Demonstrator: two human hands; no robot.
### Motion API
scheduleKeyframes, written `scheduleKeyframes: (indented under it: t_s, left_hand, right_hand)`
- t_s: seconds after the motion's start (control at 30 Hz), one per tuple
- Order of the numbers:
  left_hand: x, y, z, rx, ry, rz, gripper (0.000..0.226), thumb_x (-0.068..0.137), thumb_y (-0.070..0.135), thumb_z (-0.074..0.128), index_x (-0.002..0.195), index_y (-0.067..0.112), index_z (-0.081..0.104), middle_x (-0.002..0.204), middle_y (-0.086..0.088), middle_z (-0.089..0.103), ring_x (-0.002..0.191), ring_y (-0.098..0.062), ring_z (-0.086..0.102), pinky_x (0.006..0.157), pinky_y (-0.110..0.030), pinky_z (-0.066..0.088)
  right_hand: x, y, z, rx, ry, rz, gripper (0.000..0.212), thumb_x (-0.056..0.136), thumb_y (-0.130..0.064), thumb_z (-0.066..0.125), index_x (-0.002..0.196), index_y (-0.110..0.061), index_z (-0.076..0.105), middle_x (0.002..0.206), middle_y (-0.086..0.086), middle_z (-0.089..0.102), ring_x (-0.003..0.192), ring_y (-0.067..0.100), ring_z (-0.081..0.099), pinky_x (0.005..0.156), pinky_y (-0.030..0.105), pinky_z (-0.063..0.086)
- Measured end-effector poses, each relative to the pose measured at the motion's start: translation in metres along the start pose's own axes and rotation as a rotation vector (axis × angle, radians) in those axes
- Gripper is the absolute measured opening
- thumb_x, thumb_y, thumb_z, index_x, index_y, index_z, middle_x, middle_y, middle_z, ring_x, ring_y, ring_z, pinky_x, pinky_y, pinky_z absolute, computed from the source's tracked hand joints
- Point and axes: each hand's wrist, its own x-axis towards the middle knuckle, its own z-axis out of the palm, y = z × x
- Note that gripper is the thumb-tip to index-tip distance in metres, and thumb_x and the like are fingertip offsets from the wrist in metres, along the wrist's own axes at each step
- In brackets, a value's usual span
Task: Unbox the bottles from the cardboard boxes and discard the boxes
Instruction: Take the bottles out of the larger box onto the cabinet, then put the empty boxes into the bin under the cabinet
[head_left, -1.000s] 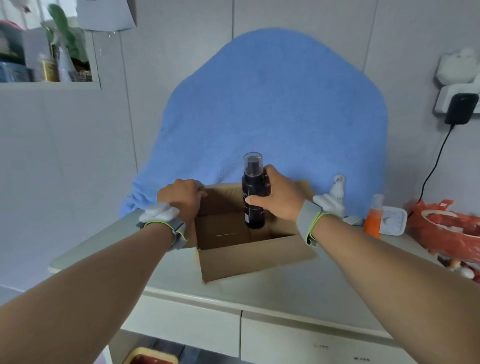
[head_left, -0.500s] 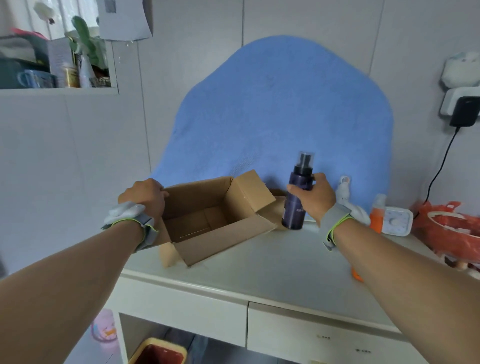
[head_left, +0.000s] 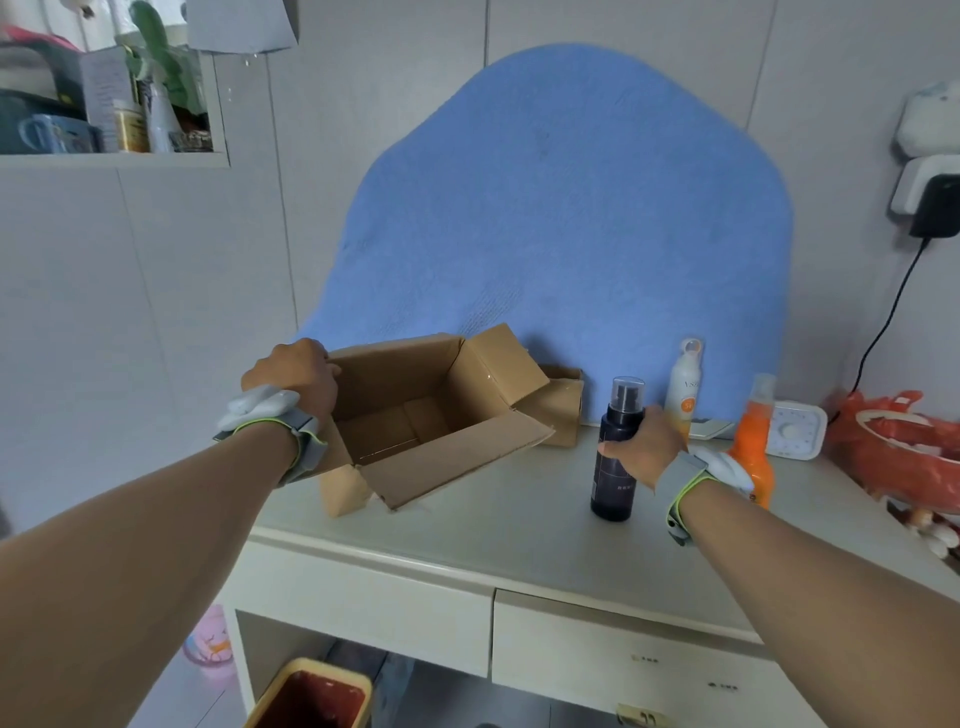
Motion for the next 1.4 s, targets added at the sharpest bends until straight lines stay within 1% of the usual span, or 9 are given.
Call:
scheduleKeyframes:
  t_s: [0.2, 0.37, 0.47, 0.63, 0.77, 1.07, 1.17, 1.27, 1.4]
  left_hand:
    - [0.002, -0.001, -0.002, -0.063, -0.013, -0.030, 0.012, 0.092, 0.029, 0.060, 0.097, 0.027, 0.071, 0.096, -0.005, 0.067, 0.083, -0.028, 0.063, 0.065, -0.031, 0.037]
    - [0.006, 0.000, -0.004, -0.085, -0.045, -0.045, 0.011, 0.092, 0.024, 0.060, 0.097, 0.026, 0.070, 0.106, -0.009, 0.068, 0.095, -0.032, 0.065, 0.070, -0.031, 0.039]
    - [0.011, -0.005, -0.002, -0.112, -0.070, -0.049, 0.011, 0.092, 0.025, 0.060, 0.098, 0.025, 0.070, 0.105, -0.010, 0.068, 0.093, -0.033, 0.065, 0.070, -0.032, 0.040]
    - [0.031, -0.035, 0.011, -0.188, -0.065, -0.122, 0.007, 0.091, 0.028, 0.064, 0.090, 0.021, 0.067, 0.075, -0.004, 0.058, 0.063, -0.026, 0.054, 0.061, -0.027, 0.039]
    - [0.049, -0.057, 0.019, -0.237, -0.132, -0.203, 0.025, 0.087, 0.033, 0.069, 0.093, 0.008, 0.068, 0.085, -0.014, 0.066, 0.072, -0.033, 0.060, 0.067, -0.034, 0.047]
    - [0.074, -0.056, 0.032, -0.259, -0.243, -0.254, 0.021, 0.085, 0.021, 0.072, 0.070, 0.009, 0.061, 0.061, -0.006, 0.056, 0.056, -0.021, 0.053, 0.064, -0.030, 0.045]
    - [0.076, -0.054, 0.035, -0.259, -0.255, -0.250, 0.020, 0.086, 0.022, 0.073, 0.076, 0.007, 0.065, 0.071, -0.010, 0.064, 0.064, -0.025, 0.057, 0.067, -0.031, 0.045]
    - [0.077, -0.055, 0.035, -0.261, -0.282, -0.249, 0.023, 0.086, 0.025, 0.074, 0.093, 0.004, 0.071, 0.095, -0.017, 0.072, 0.082, -0.031, 0.065, 0.075, -0.034, 0.052]
    - [0.074, -0.055, 0.033, -0.264, -0.271, -0.241, 0.024, 0.088, 0.023, 0.072, 0.103, 0.005, 0.073, 0.099, -0.014, 0.071, 0.088, -0.030, 0.066, 0.078, -0.033, 0.052]
  right_hand:
    - [-0.002, -0.026, -0.003, -0.168, 0.215, -0.057, 0.083, 0.076, -0.036, 0.078, 0.141, -0.007, 0.033, 0.138, 0.016, 0.049, 0.126, 0.037, 0.045, 0.102, 0.045, 0.041]
    - [-0.006, -0.058, 0.006, -0.361, 0.523, -0.550, 0.063, 0.080, -0.029, 0.069, 0.135, -0.010, 0.045, 0.135, 0.011, 0.051, 0.123, 0.034, 0.045, 0.096, 0.045, 0.038]
    - [-0.004, -0.080, 0.021, -0.394, 0.374, -0.601, 0.055, 0.087, -0.022, 0.063, 0.137, -0.009, 0.044, 0.137, 0.011, 0.048, 0.125, 0.032, 0.043, 0.100, 0.040, 0.037]
    - [0.018, -0.097, 0.050, -0.486, 0.091, -0.338, 0.046, 0.093, -0.011, 0.054, 0.138, -0.008, 0.042, 0.140, 0.013, 0.045, 0.129, 0.035, 0.040, 0.104, 0.039, 0.037]
    - [0.041, -0.104, 0.075, -0.582, 0.008, -0.255, 0.040, 0.098, -0.007, 0.046, 0.138, -0.005, 0.045, 0.141, 0.017, 0.049, 0.133, 0.034, 0.041, 0.108, 0.036, 0.035]
    - [0.078, -0.118, 0.124, -0.612, -0.164, -0.272, 0.037, 0.100, -0.006, 0.040, 0.136, 0.002, 0.040, 0.140, 0.020, 0.047, 0.129, 0.035, 0.047, 0.102, 0.037, 0.037]
    - [0.082, -0.114, 0.125, -0.716, -0.170, -0.322, 0.038, 0.097, -0.009, 0.041, 0.134, 0.000, 0.043, 0.135, 0.022, 0.046, 0.123, 0.041, 0.051, 0.098, 0.042, 0.042]
    - [0.083, -0.109, 0.121, -0.814, -0.182, -0.417, 0.032, 0.090, -0.009, 0.047, 0.118, -0.003, 0.060, 0.120, 0.019, 0.058, 0.103, 0.039, 0.062, 0.078, 0.035, 0.047]
    - [0.078, -0.107, 0.116, -0.795, -0.104, -0.431, 0.020, 0.087, -0.004, 0.047, 0.094, -0.008, 0.066, 0.096, 0.012, 0.066, 0.080, 0.030, 0.063, 0.067, 0.029, 0.045]
